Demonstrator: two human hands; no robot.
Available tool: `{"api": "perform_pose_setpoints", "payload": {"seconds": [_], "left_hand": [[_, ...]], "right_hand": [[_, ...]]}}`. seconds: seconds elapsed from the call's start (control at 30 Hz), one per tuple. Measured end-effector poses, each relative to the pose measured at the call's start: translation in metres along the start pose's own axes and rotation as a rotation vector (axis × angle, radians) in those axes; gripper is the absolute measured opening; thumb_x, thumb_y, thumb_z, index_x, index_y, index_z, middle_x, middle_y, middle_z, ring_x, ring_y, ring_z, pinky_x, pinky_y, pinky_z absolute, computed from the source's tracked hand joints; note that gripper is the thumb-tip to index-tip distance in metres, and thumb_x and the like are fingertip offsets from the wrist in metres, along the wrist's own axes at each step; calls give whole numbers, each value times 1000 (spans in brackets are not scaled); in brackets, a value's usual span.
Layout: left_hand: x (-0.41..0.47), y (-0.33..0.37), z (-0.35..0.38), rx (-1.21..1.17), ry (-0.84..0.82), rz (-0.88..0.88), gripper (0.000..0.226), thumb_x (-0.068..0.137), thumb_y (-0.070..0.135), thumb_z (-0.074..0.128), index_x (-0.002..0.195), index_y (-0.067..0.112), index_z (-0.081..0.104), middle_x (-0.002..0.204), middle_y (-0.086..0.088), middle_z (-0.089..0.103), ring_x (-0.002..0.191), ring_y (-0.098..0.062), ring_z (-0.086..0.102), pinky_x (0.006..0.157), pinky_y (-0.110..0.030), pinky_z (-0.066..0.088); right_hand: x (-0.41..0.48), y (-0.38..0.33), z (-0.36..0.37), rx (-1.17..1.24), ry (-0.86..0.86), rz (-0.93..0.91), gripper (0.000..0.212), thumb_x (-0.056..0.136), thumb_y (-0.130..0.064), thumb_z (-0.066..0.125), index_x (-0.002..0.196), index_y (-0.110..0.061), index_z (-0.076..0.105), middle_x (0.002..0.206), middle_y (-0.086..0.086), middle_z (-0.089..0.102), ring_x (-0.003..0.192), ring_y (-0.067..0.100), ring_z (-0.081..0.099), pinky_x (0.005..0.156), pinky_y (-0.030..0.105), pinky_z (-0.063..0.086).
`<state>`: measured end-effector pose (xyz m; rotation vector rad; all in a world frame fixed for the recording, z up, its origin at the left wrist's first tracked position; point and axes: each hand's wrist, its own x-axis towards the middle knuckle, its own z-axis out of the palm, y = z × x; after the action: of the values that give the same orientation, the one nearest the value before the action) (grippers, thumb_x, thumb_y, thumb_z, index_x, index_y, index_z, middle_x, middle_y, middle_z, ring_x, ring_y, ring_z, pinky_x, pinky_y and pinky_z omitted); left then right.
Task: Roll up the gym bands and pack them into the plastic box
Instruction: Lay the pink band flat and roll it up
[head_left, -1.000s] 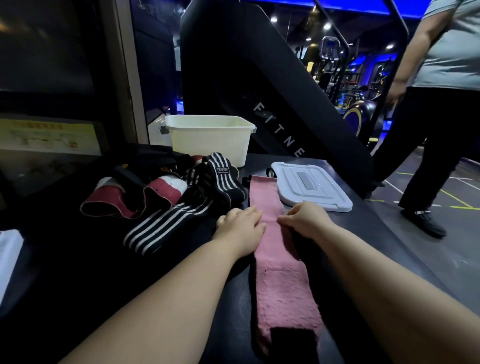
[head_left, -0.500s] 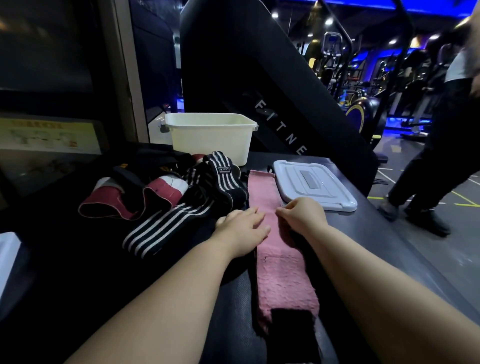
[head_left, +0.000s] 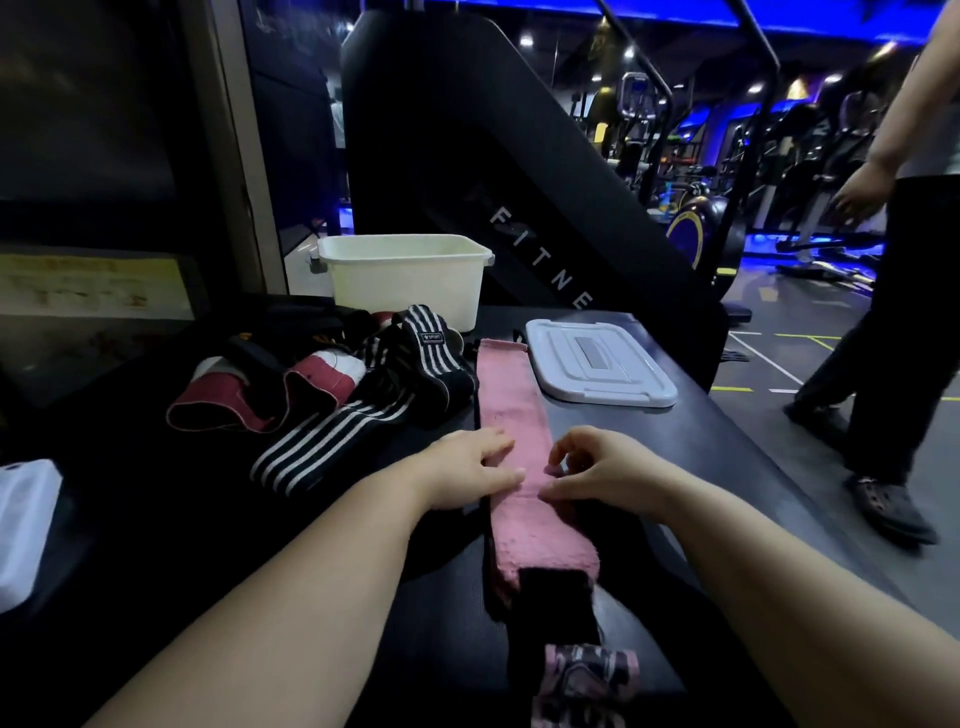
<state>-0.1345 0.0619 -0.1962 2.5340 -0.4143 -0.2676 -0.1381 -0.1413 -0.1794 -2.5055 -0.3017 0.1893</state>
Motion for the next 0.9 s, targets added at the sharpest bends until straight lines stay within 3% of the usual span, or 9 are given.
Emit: {"api": "perform_pose_setpoints", "payload": {"seconds": [0.07, 0.17, 0.27, 0.37, 0.47, 0.53, 0.63, 0.73, 0.9], "left_hand": [[-7, 9, 2, 108, 28, -18, 62, 97, 44, 53, 151, 22, 33, 160, 7, 22, 148, -16, 16, 117, -27, 13], [-14, 11, 13, 104, 200, -43, 44, 90, 46, 62, 130, 30, 56, 136, 8, 51, 131, -18, 38, 111, -33, 32], [-28, 14, 18, 7, 404, 30, 21, 83, 32, 73, 103, 30, 69, 103, 10, 57, 99, -9, 45, 93, -22, 40], [-44, 20, 22, -111, 316, 121, 9, 83, 16, 74, 91, 20, 74, 83, 12, 57, 84, -12, 55, 72, -13, 43], [-60, 19, 23, -130, 252, 173, 12, 86, 16, 71, 97, 17, 77, 90, 7, 59, 93, -16, 61, 85, -23, 47], [-68, 17, 23, -121, 226, 205, 19, 88, 21, 71, 106, 17, 75, 105, 1, 60, 103, -12, 58, 89, -12, 41], [-79, 17, 25, -90, 216, 230, 30, 86, 27, 73, 114, 17, 72, 116, 4, 60, 111, -4, 53, 88, 1, 31], [-86, 17, 31, -45, 303, 266, 22, 83, 27, 75, 105, 22, 75, 106, 12, 61, 104, 0, 51, 95, -6, 33], [-99, 20, 39, -234, 316, 272, 16, 84, 8, 71, 86, 23, 77, 80, 14, 59, 77, 6, 53, 76, -10, 39]], "right_hand": [[-6, -5, 6, -45, 37, -29, 27, 73, -41, 81, 85, -27, 62, 76, -11, 59, 68, 6, 52, 65, 21, 40], [-15, -7, 12, -64, 78, -39, 19, 78, -38, 78, 83, -24, 65, 76, -8, 63, 71, 10, 55, 68, 25, 42], [-27, -3, 14, -51, 81, -67, 11, 79, -37, 76, 82, -30, 68, 81, -9, 66, 80, 10, 59, 75, 24, 44], [-43, 4, 10, 40, 24, -123, 12, 79, -39, 77, 90, -36, 71, 77, -11, 60, 73, 5, 54, 70, 17, 41], [-62, 8, 9, 68, -31, -172, 30, 81, -38, 76, 110, -32, 72, 84, -10, 59, 79, 7, 57, 77, 17, 44], [-70, 9, 13, 20, 1, -218, 33, 80, -36, 77, 112, -30, 71, 90, -12, 59, 90, 8, 60, 86, 21, 45], [-80, 9, 21, 59, 130, -268, 17, 79, -34, 78, 95, -35, 74, 89, -12, 58, 88, 3, 58, 84, 20, 46], [-90, 10, 26, 137, 183, -293, 18, 75, -30, 82, 73, -42, 68, 81, -8, 58, 76, 0, 56, 76, 20, 45], [-109, 14, 32, 180, 122, -368, 29, 75, -20, 83, 70, -45, 68, 79, -3, 59, 72, 2, 54, 69, 16, 40]]}}
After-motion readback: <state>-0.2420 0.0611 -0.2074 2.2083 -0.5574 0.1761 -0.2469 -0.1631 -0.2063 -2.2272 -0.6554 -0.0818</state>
